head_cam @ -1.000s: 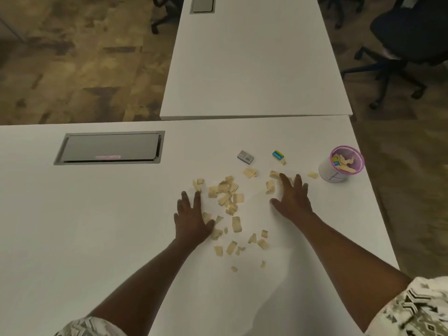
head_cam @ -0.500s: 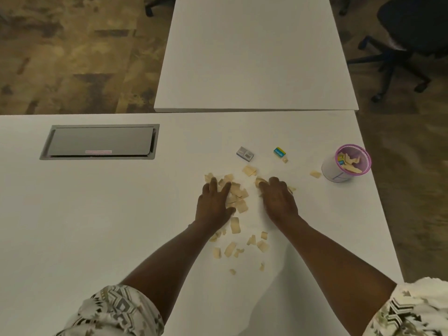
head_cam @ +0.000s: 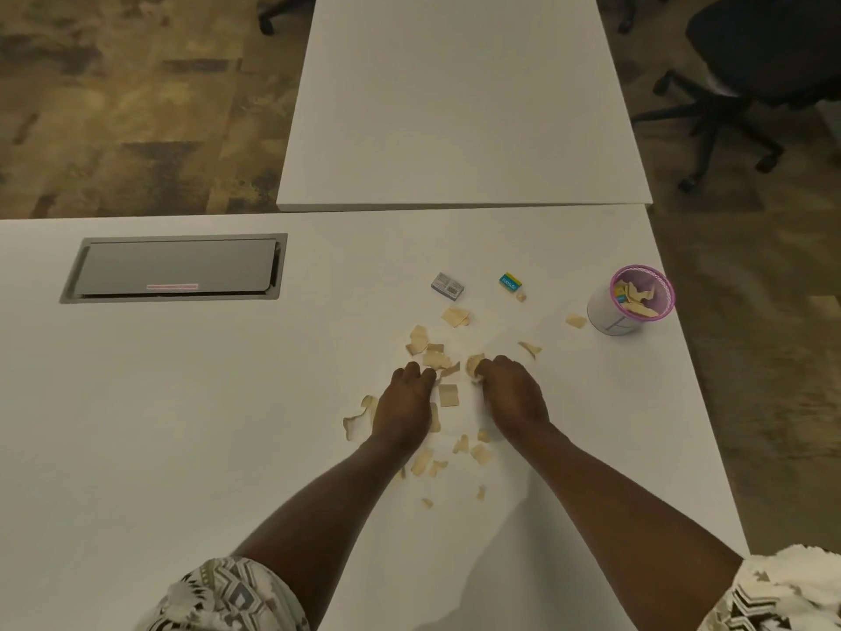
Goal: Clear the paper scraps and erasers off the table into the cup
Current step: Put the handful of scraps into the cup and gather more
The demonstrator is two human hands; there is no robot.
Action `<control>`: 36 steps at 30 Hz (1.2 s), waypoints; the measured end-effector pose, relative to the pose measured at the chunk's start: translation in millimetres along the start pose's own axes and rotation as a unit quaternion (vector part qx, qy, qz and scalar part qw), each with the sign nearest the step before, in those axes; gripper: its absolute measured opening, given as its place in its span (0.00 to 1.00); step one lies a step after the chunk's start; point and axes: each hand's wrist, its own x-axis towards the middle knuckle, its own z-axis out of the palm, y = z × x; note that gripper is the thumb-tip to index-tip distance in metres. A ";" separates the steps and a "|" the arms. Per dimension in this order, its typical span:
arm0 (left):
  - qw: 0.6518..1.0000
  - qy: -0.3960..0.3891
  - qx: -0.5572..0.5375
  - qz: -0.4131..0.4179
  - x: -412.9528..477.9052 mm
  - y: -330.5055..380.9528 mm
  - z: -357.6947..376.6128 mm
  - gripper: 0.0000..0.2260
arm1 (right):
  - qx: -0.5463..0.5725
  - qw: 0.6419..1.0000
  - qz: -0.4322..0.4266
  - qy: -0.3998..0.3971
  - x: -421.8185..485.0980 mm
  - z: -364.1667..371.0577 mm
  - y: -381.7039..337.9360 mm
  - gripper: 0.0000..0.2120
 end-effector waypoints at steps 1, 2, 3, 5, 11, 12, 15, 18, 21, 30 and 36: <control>1.000 0.006 -0.018 -0.008 -1.0 1.4 -1.1 0.15 | 0.027 1.000 0.016 0.003 -2.2 -1.2 -0.3 0.13; 0.999 0.012 -0.034 -0.016 -2.0 2.5 -2.0 0.15 | 0.060 0.998 0.033 0.004 -4.3 -2.2 -0.9 0.12; 0.998 0.020 -0.047 -0.022 -3.2 3.8 -3.1 0.16 | 0.097 0.994 0.056 0.001 -6.4 -3.9 -2.6 0.11; 0.996 0.039 -0.072 -0.031 -6.7 7.0 -5.6 0.17 | 0.168 0.980 0.103 0.003 -11.3 -7.8 -5.8 0.09; 0.980 0.090 -0.164 -0.061 -15.6 22.3 -15.7 0.14 | 0.292 0.939 0.184 0.011 -23.9 -19.1 -7.3 0.07; 0.976 0.095 -0.184 -0.067 -16.8 24.9 -17.6 0.12 | 0.315 0.929 0.193 0.011 -26.1 -21.3 -6.9 0.07; 0.968 0.099 -0.216 -0.082 -19.2 34.0 -22.8 0.10 | 0.381 0.900 0.210 0.011 -30.2 -28.8 -3.4 0.09; 0.963 0.103 -0.239 -0.076 -20.6 45.3 -28.3 0.09 | 0.436 0.870 0.230 0.009 -32.1 -39.3 3.7 0.20; 0.959 0.100 -0.254 -0.074 -18.0 58.3 -33.2 0.08 | 0.470 0.844 0.257 0.014 -34.0 -50.3 13.0 0.24; 0.966 0.091 -0.239 -0.038 -3.0 115.2 -39.3 0.09 | 0.505 0.815 0.280 0.052 -33.1 -84.6 54.3 0.05; 0.971 0.082 -0.222 0.010 22.6 166.9 -44.4 0.10 | 0.462 0.840 0.269 0.094 -20.8 -122.0 96.3 0.04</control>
